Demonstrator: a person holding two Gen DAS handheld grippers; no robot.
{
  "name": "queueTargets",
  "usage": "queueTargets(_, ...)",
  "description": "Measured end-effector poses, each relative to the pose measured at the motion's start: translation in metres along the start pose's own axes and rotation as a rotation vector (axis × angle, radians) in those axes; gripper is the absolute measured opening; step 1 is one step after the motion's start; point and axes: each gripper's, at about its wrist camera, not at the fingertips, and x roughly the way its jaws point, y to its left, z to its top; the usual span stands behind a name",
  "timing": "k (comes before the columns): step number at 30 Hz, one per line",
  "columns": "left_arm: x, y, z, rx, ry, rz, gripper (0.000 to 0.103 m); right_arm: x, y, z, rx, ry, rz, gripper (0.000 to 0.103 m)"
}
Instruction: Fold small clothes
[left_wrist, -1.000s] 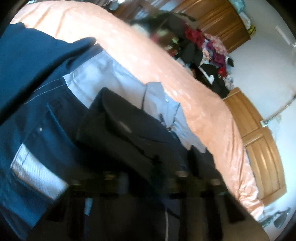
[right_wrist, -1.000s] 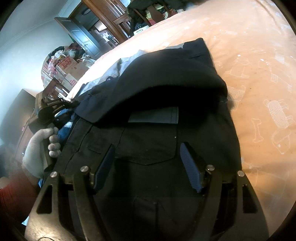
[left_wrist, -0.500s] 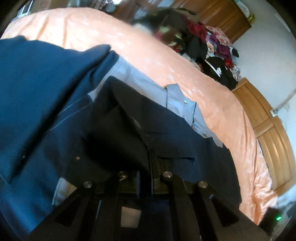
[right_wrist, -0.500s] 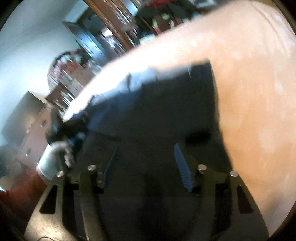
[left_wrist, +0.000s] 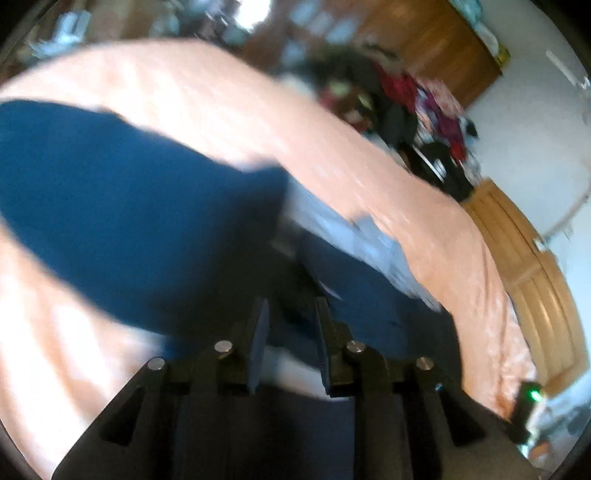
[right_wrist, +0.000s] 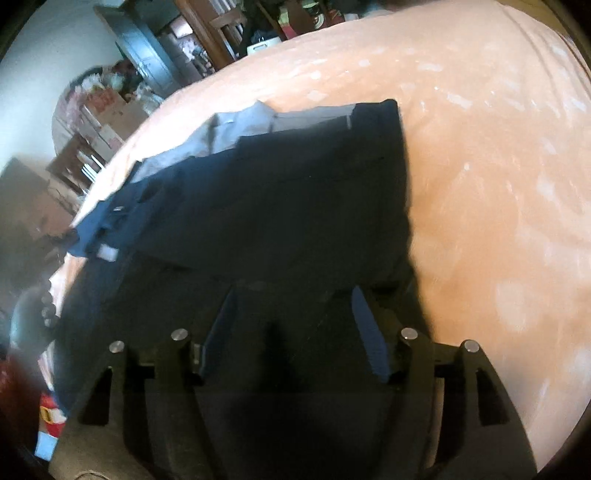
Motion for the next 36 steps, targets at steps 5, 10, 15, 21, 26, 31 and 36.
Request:
queueTargets(5, -0.054, 0.125, 0.023, -0.178, -0.05, 0.152, 0.041, 0.004, 0.031, -0.034, -0.005, 0.004, 0.028, 0.073)
queueTargets(10, -0.059, 0.206, 0.038, -0.365, -0.08, 0.103, 0.043, 0.017, 0.038, -0.035, 0.001, -0.004, 0.012, 0.082)
queueTargets(15, -0.034, 0.212, 0.061, -0.346, -0.1, 0.092, 0.051, 0.023, 0.047, -0.038, -0.024, -0.006, -0.028, 0.086)
queueTargets(21, -0.01, 0.248, 0.095, -0.44, -0.164, 0.081, 0.041, 0.035, 0.055, -0.038, -0.067, -0.005, -0.063, 0.094)
queueTargets(26, -0.001, 0.22, 0.117, -0.358, -0.168, 0.047, 0.0, 0.037, 0.052, -0.037, -0.044, -0.023, -0.052, 0.094)
queueTargets(31, 0.003, 0.033, 0.119, -0.028, -0.158, -0.282, 0.001, 0.033, 0.048, -0.037, -0.017, -0.041, -0.02, 0.093)
queueTargets(36, 0.033, -0.162, 0.056, 0.218, 0.015, -0.639, 0.035, 0.017, 0.035, -0.034, 0.074, -0.063, 0.049, 0.089)
